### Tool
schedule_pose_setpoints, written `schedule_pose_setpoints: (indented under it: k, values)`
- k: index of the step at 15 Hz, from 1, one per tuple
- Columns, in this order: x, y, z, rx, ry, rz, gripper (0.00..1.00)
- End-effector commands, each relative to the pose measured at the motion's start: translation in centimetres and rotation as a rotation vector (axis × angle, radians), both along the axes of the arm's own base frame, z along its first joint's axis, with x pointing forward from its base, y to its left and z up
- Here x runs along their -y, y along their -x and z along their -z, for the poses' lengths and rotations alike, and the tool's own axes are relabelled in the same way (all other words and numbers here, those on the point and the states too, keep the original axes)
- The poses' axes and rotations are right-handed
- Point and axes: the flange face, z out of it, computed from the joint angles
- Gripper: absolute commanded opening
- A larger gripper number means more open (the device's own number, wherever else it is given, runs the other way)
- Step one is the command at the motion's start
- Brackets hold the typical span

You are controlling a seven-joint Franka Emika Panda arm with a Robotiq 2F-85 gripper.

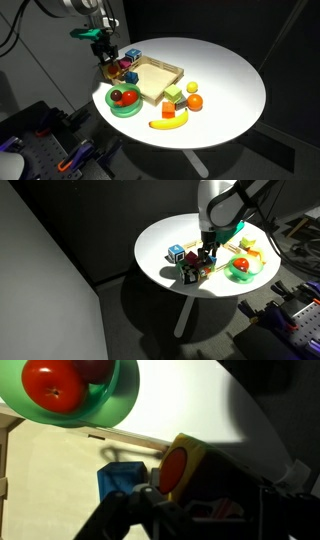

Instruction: Shift the orange and white cube-shaped toy to the tray

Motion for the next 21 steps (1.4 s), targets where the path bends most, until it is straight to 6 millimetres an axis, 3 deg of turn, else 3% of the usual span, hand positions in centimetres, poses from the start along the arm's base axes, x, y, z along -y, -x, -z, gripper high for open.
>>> schedule_pose_setpoints:
  k: [1,5,8,16,21]
  values:
    - [0.0,0.1,0.3,0.011,-0.012,0.01,0.42]
    - [-0.1,0.3,-0.3,0.014,-0.019,0.006,0.12]
    - [-0.2,0.4,-1.1,0.016,-0.034,0.007,0.0]
    - [-0.2,0.4,-5.9,0.081,-0.081,0.049,0.02]
    - [1.6,-0.9,-9.1,0.137,-0.115,0.118,0.03]
